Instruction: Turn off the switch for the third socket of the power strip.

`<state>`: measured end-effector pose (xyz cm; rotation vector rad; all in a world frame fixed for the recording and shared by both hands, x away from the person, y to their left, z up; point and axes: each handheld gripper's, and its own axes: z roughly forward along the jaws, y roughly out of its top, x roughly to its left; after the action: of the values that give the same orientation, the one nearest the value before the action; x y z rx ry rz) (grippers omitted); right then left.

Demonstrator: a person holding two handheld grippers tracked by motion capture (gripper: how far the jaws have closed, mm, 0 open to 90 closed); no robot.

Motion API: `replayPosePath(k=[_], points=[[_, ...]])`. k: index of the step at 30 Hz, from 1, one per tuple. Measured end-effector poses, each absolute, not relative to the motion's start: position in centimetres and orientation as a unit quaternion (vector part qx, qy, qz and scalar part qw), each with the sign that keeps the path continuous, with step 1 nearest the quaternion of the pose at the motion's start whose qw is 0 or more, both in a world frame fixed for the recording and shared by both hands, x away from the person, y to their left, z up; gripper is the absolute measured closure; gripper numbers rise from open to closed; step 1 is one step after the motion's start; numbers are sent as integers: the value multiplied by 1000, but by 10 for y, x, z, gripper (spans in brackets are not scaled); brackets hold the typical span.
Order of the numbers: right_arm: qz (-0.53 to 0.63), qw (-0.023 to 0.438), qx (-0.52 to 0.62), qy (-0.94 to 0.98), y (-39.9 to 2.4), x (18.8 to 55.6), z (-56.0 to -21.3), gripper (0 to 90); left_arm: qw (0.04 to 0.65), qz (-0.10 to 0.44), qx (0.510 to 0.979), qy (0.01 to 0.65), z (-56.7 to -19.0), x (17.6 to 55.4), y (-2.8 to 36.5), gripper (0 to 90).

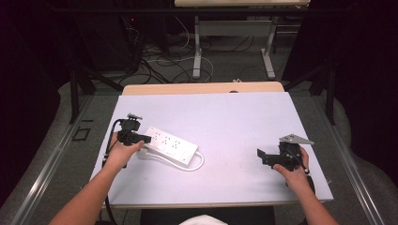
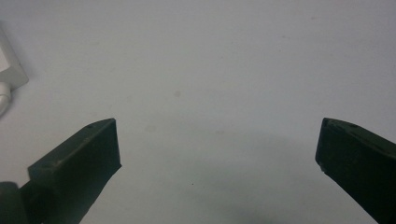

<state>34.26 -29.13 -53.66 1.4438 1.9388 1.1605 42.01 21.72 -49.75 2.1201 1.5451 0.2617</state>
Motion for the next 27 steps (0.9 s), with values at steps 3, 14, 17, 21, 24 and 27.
replayPosePath(k=[3,14,17,21,24,27], points=[[421,228,524,704,-291,343,-537,0,245,96,779,569,-501,423,216,689],[420,225,527,703,-291,342,-537,0,226,92,784,570,-505,430,217,797],[422,226,525,704,-291,343,-537,0,224,88,784,572,-505,431,218,818],[421,224,526,705,-291,343,-537,0,228,91,783,572,-507,432,218,827],[421,226,525,704,-291,343,-537,0,225,87,783,574,-507,433,218,836],[421,230,527,701,-291,343,-538,0,224,86,781,576,-509,434,218,844]])
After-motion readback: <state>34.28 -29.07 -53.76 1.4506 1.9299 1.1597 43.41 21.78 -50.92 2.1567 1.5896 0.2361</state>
